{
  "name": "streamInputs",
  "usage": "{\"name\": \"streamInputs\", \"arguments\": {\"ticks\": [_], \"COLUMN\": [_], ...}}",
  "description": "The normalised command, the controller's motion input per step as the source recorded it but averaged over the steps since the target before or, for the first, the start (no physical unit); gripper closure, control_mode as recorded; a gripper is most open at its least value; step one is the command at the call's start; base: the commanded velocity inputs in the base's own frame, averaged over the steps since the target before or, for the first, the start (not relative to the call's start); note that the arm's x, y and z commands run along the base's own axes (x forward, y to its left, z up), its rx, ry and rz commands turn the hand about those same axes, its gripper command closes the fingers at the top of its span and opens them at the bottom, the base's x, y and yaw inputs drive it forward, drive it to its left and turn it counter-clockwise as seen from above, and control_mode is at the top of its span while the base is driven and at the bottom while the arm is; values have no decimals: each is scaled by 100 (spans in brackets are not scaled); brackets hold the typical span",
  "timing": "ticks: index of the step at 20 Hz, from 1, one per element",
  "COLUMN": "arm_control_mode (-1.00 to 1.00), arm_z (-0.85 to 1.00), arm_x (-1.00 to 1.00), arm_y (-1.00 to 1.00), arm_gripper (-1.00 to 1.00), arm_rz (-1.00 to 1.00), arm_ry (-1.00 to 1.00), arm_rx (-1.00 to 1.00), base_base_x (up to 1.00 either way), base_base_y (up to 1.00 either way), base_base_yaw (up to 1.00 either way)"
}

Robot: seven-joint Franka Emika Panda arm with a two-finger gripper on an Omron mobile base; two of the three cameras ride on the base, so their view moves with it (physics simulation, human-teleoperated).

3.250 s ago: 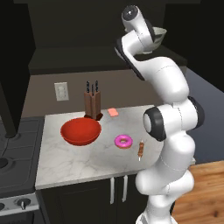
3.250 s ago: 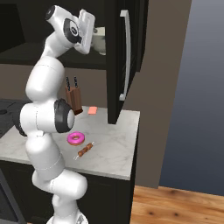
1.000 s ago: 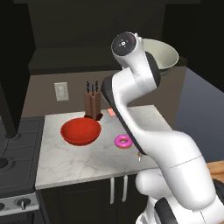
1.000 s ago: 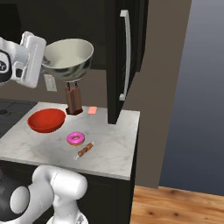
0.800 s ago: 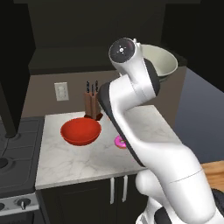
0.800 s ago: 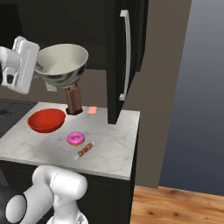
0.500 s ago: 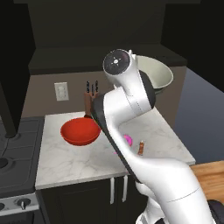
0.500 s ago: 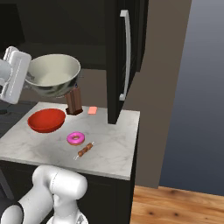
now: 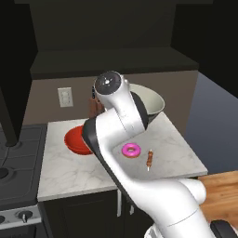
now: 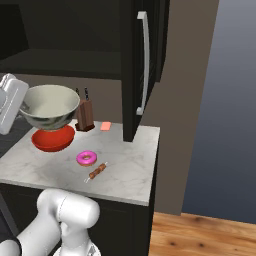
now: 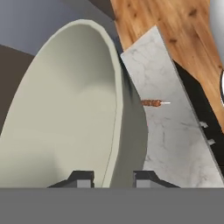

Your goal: Pick both bowls and place them on the counter. Then place the donut in one bowl and place the kebab skewer in the other bowl.

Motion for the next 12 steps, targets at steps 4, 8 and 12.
{"name": "streamInputs", "arguments": {"ticks": [4, 8, 12], "arm_control_mode": [-100, -100, -100], "arm_z": [-68, -71, -71], "arm_x": [13, 7, 1], "arm_y": [48, 49, 53], "arm_gripper": [100, 100, 100], "arm_rz": [0, 0, 0], "arm_ry": [15, 13, 12], "arm_rx": [1, 0, 0], "base_base_x": [0, 0, 0], "base_base_y": [0, 0, 0], "base_base_yaw": [0, 0, 0]}}
